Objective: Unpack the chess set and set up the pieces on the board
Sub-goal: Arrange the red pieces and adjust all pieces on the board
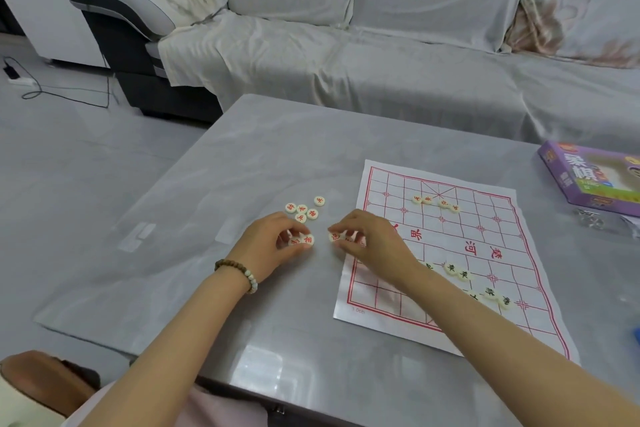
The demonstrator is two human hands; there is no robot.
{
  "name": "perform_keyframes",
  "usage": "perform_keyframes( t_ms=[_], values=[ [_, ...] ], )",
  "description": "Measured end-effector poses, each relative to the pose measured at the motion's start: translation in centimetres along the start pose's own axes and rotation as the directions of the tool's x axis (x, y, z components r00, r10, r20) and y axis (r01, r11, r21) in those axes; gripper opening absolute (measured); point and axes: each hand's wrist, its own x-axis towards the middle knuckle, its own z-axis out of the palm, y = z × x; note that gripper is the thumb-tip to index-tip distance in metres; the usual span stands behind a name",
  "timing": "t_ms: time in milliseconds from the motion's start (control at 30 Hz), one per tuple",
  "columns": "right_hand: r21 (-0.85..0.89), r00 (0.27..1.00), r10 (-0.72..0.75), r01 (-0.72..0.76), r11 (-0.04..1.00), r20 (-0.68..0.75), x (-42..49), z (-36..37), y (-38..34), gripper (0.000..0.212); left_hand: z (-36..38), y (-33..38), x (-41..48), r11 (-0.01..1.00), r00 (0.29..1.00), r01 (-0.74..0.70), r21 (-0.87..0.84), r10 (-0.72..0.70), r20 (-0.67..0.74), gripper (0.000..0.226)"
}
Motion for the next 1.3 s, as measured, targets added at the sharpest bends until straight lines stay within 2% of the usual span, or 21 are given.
perform_keyframes(
  t_ms=[167, 434, 600, 767, 901, 1034, 1201, 1301],
  values=[
    [-0.014, 0.987, 0.1, -0.102, 0.995, -0.124, -1.8, -5.0, 4.6, 0.022, 2.9, 4.6, 5.0, 0.996, 0.997, -0.068, -0.055, 0.07, 0.038, 0.019],
    [-0.097, 0.942, 0.271, -0.294, 0.951, -0.196, -3.1, -9.8, 12.9, 0.024, 9.4, 9.9, 12.4, 0.971, 0.97, -0.158, 0.178, 0.119, 0.21, 0.026],
    [-0.107, 0.936, 0.304, -0.326, 0.939, -0.179, -3.1, -10.1, 15.4, 0.024, 11.9, 11.1, 14.0, 0.964, 0.961, -0.164, 0.21, 0.108, 0.255, 0.031],
    [-0.081, 0.929, 0.312, -0.333, 0.939, -0.2, -2.8, -9.5, 16.0, 0.024, 12.8, 11.6, 14.5, 0.955, 0.966, -0.165, 0.247, 0.106, 0.234, 0.032],
    [-0.049, 0.922, 0.298, -0.319, 0.947, -0.247, -3.0, -9.3, 15.5, 0.023, 11.4, 11.0, 13.3, 0.973, 0.975, -0.136, 0.187, 0.097, 0.201, 0.034],
    [-0.078, 0.941, 0.216, -0.243, 0.967, -0.263, -2.6, -8.7, 13.9, 0.021, 7.8, 7.8, 11.0, 0.95, 0.983, -0.139, 0.281, 0.099, 0.152, 0.043],
    [-0.08, 0.987, 0.099, -0.11, 0.991, -0.125, -0.2, -5.7, 8.6, 0.028, 2.0, 1.0, 6.7, 0.939, 0.998, 0.037, 0.342, -0.052, 0.037, 0.062],
    [-0.061, 0.996, 0.087, -0.087, 0.994, -0.005, 1.9, -2.9, 5.2, 0.04, 0.1, -1.5, 3.8, 0.933, 0.988, 0.061, 0.356, -0.107, 0.111, 0.096]
  ],
)
